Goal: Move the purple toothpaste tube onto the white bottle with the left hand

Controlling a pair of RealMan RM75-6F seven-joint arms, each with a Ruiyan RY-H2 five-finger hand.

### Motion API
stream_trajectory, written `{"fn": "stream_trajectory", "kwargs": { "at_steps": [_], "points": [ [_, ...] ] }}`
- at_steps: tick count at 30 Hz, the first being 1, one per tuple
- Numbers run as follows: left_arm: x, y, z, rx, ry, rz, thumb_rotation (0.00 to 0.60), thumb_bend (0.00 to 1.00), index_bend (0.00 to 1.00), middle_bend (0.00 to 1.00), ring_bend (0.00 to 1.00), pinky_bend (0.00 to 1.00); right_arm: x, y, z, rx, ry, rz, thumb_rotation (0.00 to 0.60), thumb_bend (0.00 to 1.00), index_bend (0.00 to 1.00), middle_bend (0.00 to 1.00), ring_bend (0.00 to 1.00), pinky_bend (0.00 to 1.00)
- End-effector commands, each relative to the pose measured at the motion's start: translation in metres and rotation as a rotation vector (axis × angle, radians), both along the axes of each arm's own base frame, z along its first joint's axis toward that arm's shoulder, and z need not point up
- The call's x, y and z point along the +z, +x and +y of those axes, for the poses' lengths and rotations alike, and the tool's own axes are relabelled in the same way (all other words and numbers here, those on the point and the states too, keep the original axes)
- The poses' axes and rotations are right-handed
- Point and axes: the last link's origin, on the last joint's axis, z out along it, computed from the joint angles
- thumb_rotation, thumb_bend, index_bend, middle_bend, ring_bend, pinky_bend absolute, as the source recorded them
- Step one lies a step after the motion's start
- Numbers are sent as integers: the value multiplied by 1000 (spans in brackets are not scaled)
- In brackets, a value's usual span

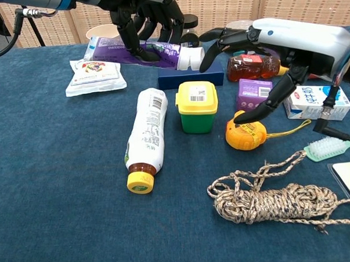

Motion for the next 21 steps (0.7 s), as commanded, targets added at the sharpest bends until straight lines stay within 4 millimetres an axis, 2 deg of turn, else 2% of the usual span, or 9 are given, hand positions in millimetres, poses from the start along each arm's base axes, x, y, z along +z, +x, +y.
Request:
{"fn": "stream_trajectory", "kwargs": {
  "at_steps": [1, 14, 21],
  "points": [
    [1, -2, -2, 1, 6, -14, 600, 1000, 620, 545, 601, 593, 0, 1, 0, -1, -1, -4, 600, 0, 205, 0, 0, 0],
    [2, -4, -9, -11, 9, -53, 600, 1000, 617, 545, 600, 593, -2, 2, -2, -3, 3, -11, 600, 0, 197, 0, 0, 0],
    [5, -14, -11, -12, 34, -50, 600, 1000, 616, 545, 599, 593, 9, -7, -2, -37, -21, -32, 600, 0, 181, 0, 0, 0]
  ]
}}
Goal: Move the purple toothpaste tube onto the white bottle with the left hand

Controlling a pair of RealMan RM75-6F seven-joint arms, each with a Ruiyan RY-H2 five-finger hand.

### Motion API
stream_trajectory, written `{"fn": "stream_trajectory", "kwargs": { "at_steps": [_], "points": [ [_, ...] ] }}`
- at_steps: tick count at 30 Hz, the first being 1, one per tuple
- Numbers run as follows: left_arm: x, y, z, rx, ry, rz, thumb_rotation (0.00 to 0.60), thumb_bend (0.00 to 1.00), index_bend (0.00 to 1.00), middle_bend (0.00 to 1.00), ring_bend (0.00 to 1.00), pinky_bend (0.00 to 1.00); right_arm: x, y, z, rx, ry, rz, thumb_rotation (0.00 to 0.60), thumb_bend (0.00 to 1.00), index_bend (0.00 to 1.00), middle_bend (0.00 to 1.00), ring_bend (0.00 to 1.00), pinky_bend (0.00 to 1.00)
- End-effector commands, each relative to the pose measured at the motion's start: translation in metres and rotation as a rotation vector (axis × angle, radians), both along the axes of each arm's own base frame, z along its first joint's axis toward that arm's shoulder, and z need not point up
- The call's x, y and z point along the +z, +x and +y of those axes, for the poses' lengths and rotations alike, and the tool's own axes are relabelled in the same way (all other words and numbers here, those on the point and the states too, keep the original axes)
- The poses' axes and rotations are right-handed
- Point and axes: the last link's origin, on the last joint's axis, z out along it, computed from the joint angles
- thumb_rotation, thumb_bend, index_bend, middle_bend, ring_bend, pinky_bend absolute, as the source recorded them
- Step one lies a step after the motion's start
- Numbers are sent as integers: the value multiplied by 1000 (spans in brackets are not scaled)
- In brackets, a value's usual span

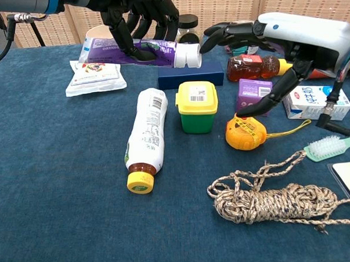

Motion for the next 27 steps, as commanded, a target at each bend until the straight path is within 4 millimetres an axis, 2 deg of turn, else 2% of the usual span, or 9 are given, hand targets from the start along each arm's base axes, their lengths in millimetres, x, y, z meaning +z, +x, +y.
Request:
{"fn": "stream_trajectory", "kwargs": {
  "at_steps": [1, 6, 13, 23, 27],
  "points": [
    [2, -4, -2, -3, 15, -2, 600, 1000, 615, 545, 599, 593, 6, -4, 0, -17, -12, -14, 600, 0, 178, 0, 0, 0],
    [4, -13, -3, 9, 34, -19, 600, 1000, 615, 545, 599, 594, 16, -14, 1, -53, -28, -35, 600, 0, 140, 0, 0, 0],
    [3, -20, -1, 12, 53, -42, 600, 1000, 615, 545, 600, 593, 23, -28, 1, -136, -16, -92, 600, 0, 1, 0, 0, 0],
    [1, -19, 2, 12, 58, -68, 600, 1000, 615, 545, 600, 593, 26, -39, -3, -288, 83, -304, 600, 0, 0, 0, 0, 0],
    [5, -19, 9, 39, 64, -89, 600, 1000, 615, 545, 601, 593, 29, -47, -8, -374, 151, -485, 600, 0, 0, 0, 0, 0]
  ]
}}
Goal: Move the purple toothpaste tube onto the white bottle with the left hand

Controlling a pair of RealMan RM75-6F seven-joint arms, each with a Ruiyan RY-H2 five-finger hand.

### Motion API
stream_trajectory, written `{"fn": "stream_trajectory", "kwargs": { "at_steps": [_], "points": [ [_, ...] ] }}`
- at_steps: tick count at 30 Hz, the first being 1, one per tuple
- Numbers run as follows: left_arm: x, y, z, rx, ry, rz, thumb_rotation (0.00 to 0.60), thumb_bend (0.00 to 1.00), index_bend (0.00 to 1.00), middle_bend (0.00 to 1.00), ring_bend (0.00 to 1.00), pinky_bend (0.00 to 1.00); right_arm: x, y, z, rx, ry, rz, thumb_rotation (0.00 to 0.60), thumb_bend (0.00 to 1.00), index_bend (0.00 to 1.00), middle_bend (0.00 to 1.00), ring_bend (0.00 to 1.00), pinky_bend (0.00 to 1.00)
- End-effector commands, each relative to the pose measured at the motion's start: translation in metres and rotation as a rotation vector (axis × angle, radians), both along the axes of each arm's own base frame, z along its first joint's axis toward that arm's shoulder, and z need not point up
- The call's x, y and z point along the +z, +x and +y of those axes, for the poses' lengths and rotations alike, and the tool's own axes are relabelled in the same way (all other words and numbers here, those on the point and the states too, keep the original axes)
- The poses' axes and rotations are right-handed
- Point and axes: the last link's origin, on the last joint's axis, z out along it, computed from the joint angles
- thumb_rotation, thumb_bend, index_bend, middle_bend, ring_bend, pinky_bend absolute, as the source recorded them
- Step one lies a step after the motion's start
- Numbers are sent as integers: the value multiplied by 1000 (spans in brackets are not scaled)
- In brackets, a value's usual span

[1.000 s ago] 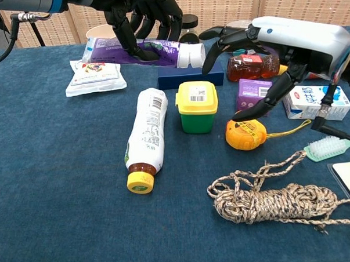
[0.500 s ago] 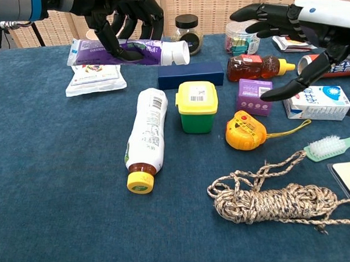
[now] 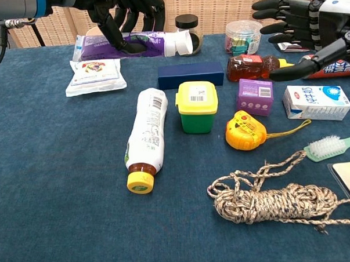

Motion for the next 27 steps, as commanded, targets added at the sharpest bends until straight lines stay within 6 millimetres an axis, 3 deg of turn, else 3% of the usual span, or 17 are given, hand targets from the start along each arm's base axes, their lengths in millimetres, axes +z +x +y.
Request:
{"fn": "stream_trajectory", "kwargs": {
  "at_steps": [1, 4, 9, 18, 21, 27],
  "points": [
    [2, 0, 3, 11, 1, -7, 600, 1000, 615, 545, 601, 593, 4, -11, -6, -90, 47, -182, 600, 0, 0, 0, 0, 0],
    [3, 0, 4, 14, 3, -13, 600, 1000, 615, 545, 602, 593, 4, -13, -9, -125, 56, -278, 560, 0, 0, 0, 0, 0],
    [4, 1, 5, 15, 7, -11, 600, 1000, 615, 545, 604, 593, 4, -18, -14, -159, 49, -379, 408, 0, 0, 0, 0, 0],
    [3, 5, 4, 13, 29, -8, 600, 996, 615, 545, 610, 593, 5, -20, -18, -198, 26, -497, 223, 0, 0, 0, 0, 0],
    [2, 6, 3, 10, 39, -4, 600, 992, 615, 545, 611, 593, 5, -20, -19, -212, 26, -528, 188, 0, 0, 0, 0, 0],
    [-2, 12, -3, -12, 83, 5, 600, 986, 614, 546, 612, 599, -1, -12, -25, -233, 21, -581, 182, 0, 0, 0, 0, 0]
  ]
}}
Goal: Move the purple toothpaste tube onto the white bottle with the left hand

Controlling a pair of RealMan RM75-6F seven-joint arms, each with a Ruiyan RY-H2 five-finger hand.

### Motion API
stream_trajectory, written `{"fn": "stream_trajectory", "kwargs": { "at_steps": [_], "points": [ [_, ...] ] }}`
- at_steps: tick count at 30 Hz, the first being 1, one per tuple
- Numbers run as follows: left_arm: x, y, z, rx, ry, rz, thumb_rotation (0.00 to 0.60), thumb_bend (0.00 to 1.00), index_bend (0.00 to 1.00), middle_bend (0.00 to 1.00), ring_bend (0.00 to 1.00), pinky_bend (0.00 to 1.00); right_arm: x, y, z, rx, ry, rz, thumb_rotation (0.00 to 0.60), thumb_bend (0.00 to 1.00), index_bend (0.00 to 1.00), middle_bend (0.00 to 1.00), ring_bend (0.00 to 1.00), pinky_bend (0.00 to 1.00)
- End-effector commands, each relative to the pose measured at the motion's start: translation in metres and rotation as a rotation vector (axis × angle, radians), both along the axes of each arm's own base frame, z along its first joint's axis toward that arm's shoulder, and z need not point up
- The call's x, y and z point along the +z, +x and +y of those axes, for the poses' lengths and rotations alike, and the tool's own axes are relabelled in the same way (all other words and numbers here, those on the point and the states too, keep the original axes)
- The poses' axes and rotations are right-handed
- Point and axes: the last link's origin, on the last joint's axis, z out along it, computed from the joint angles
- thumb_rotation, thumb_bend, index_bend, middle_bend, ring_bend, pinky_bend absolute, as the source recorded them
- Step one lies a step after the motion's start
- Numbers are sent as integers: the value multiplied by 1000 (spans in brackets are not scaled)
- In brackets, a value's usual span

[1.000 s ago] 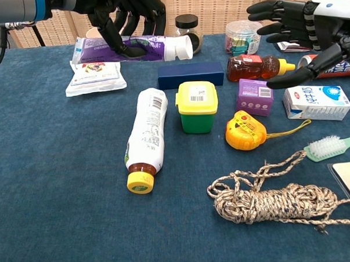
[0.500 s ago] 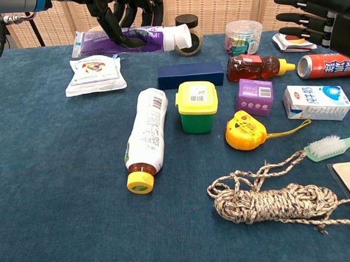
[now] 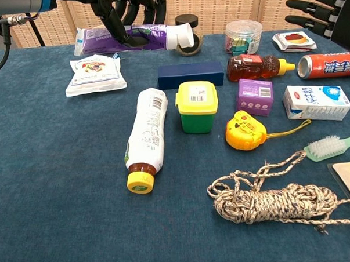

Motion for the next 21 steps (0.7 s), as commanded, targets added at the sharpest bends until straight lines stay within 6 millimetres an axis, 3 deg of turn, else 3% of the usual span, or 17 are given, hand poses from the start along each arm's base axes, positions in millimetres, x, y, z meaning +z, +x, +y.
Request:
{"fn": "stream_trajectory", "kwargs": {
  "at_steps": [1, 21],
  "points": [
    [-3, 5, -4, -7, 27, -5, 600, 985, 614, 546, 612, 599, -4, 6, -3, -14, -8, -23, 182, 0, 0, 0, 0, 0],
    [-24, 36, -9, 1, 25, -28, 600, 980, 615, 546, 613, 599, -26, 39, -13, -14, -5, -8, 181, 0, 0, 0, 0, 0]
  ]
}}
